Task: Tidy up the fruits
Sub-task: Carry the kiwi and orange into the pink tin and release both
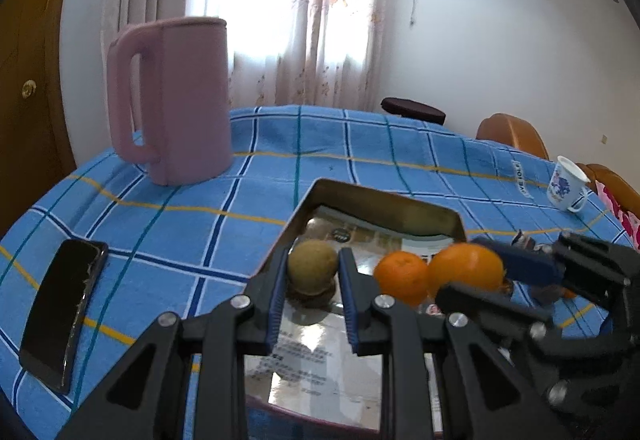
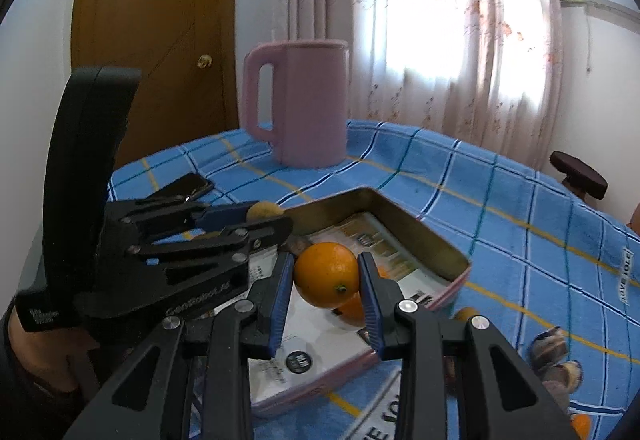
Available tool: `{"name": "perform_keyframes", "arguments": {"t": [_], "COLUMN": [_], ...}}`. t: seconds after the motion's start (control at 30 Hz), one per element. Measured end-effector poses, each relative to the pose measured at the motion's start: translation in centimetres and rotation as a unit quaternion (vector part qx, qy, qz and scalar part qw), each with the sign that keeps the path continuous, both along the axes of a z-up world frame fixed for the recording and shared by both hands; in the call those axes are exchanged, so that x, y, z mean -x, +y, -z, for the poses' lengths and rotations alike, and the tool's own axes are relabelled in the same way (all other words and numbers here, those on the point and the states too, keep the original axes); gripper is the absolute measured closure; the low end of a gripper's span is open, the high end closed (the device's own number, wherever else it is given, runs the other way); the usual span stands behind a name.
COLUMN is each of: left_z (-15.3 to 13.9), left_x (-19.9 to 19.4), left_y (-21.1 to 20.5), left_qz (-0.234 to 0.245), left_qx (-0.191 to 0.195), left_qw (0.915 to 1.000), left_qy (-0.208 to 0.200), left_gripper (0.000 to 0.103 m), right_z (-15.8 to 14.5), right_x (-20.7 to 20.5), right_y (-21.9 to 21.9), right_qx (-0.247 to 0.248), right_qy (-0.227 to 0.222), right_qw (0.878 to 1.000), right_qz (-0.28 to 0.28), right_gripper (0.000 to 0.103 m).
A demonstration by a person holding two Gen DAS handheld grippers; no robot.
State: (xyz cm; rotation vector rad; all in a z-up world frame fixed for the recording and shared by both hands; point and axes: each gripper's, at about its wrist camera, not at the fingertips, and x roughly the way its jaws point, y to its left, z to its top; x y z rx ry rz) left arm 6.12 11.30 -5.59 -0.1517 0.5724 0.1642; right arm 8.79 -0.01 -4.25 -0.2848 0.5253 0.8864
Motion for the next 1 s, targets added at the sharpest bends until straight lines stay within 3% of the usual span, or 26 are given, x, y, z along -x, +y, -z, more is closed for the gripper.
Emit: {"name": "perform_keyframes", "arguments": {"t": [0.67, 0.77, 0.83, 1.0], "left_z": [0.9, 0.9, 0.8, 0.0], "left_x": [-1.3, -1.2, -1.1, 0.4], "left_y": [0.9, 0.8, 0.6, -0.1], "left_qz": [0.005, 0.005, 0.006, 0.0], "left_qx": [0.018, 0.018, 0.013, 0.012], "left_qw": [0.9989, 0.999, 0.9993, 0.9999], "left_qy": [0.043, 0.041, 0.036, 0.0], "left_gripper": [0.076, 0.065, 0.057, 0.029], "right_z": [2.6, 2.7, 2.6, 1.7], "right_x": [-1.6, -1.0, -0.5, 0.5], "right_y": [2.2, 2.6, 2.5, 0.2], "right_qx": [0.052, 0.062, 0.062, 0.053], "right_qy": [0.053, 0.041, 0.029, -0.009], "right_qw": [0.997, 0.997, 0.997, 0.999], "right_qz": [-0.017, -0.022, -0.023, 0.0], "right_gripper": [0.068, 0.061, 0.041, 0.041]}}
